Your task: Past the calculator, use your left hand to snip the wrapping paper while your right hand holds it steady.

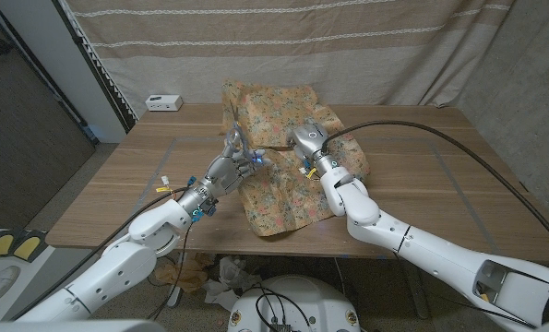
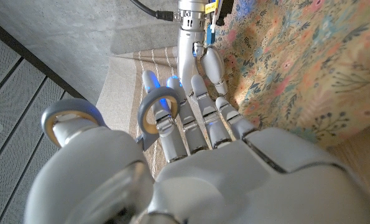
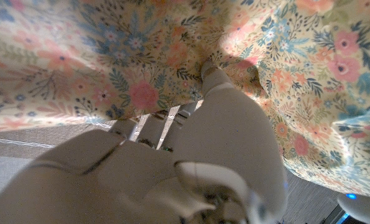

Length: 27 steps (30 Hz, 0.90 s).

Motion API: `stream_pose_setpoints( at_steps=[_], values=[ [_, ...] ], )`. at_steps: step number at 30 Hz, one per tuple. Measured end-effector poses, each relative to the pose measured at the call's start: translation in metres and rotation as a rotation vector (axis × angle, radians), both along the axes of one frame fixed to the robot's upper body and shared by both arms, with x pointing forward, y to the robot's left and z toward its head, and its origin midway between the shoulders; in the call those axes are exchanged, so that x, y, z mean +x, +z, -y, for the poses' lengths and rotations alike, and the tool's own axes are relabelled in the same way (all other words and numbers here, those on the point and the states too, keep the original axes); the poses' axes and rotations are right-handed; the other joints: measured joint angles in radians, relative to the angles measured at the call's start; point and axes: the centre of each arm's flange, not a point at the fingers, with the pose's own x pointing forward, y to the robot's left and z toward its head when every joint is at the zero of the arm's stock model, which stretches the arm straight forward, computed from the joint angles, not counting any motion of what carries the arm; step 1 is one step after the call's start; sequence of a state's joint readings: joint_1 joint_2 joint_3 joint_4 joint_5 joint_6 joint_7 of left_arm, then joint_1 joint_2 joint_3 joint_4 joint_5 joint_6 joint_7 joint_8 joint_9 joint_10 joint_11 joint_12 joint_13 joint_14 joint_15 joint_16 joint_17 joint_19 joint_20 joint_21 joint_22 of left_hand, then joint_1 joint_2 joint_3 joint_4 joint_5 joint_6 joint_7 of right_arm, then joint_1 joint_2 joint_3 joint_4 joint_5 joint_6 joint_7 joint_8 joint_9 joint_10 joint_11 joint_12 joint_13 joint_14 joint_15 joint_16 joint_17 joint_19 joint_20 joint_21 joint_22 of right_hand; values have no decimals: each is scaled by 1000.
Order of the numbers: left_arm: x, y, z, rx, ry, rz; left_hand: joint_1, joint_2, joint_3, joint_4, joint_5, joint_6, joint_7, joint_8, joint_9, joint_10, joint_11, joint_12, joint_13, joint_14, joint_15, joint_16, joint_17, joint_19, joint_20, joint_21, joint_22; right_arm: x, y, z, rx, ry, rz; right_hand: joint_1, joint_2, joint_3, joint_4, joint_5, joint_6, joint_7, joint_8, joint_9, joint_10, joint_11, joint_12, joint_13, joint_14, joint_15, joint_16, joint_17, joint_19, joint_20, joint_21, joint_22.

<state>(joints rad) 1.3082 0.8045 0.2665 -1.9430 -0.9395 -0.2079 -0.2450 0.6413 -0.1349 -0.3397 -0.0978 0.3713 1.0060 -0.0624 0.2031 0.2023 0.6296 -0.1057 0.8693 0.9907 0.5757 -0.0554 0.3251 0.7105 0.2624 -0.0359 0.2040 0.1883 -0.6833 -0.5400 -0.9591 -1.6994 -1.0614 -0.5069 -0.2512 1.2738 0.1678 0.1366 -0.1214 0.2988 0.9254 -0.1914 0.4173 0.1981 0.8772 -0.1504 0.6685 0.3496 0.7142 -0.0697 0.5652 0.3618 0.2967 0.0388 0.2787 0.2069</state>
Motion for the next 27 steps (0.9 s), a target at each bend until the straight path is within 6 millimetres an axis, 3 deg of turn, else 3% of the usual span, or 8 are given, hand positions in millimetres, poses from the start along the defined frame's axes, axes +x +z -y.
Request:
stream_pose_setpoints(
  at_steps=[13, 20, 22, 27],
  values=[
    [1, 1, 0, 11, 9, -11, 0, 0, 0, 0, 0, 0, 0, 0, 0, 0, 0, -3, 0, 0, 0, -4, 1, 0, 0, 0, 0, 6, 18, 26, 24, -125, 26, -1, -1, 4, 4, -1, 0, 0, -8, 0, 0, 0, 0, 0, 0, 0, -11, -5, 12, -12, 7, 0],
    [0, 2, -1, 12, 9, -8, 0, 0, 0, 0, 0, 1, -1, 0, 0, 0, 0, 4, 0, 0, 0, -4, 1, 0, 0, 0, 0, 5, 20, 25, 23, -117, 45, 1, 1, 4, 4, -9, 0, 0, -16, 0, -4, -4, 0, 0, 0, 0, -15, -5, 18, -29, 8, 5],
    [1, 1, -1, 15, 13, -16, 0, 0, 0, 0, 0, 0, 0, 0, 0, 0, 0, 4, 0, 0, 0, -4, 1, 0, 0, 0, 0, 8, 27, 47, 10, -144, 70, 1, 1, 4, 4, -9, -1, -1, -16, 0, -6, -6, 1, 0, 0, 0, -15, -5, 21, -39, 8, 5],
    [2, 1, -2, 18, 16, -18, 0, 0, 0, 0, 0, 0, 0, 0, 0, 0, 0, 4, 0, 0, 0, -4, 1, 0, 0, 0, 0, 6, 28, 53, -8, -113, 94, 2, 2, 4, 4, -10, 2, -9, -16, 0, -11, -11, 6, 0, -9, -2, -22, -5, 21, -51, 8, 5]
  ],
)
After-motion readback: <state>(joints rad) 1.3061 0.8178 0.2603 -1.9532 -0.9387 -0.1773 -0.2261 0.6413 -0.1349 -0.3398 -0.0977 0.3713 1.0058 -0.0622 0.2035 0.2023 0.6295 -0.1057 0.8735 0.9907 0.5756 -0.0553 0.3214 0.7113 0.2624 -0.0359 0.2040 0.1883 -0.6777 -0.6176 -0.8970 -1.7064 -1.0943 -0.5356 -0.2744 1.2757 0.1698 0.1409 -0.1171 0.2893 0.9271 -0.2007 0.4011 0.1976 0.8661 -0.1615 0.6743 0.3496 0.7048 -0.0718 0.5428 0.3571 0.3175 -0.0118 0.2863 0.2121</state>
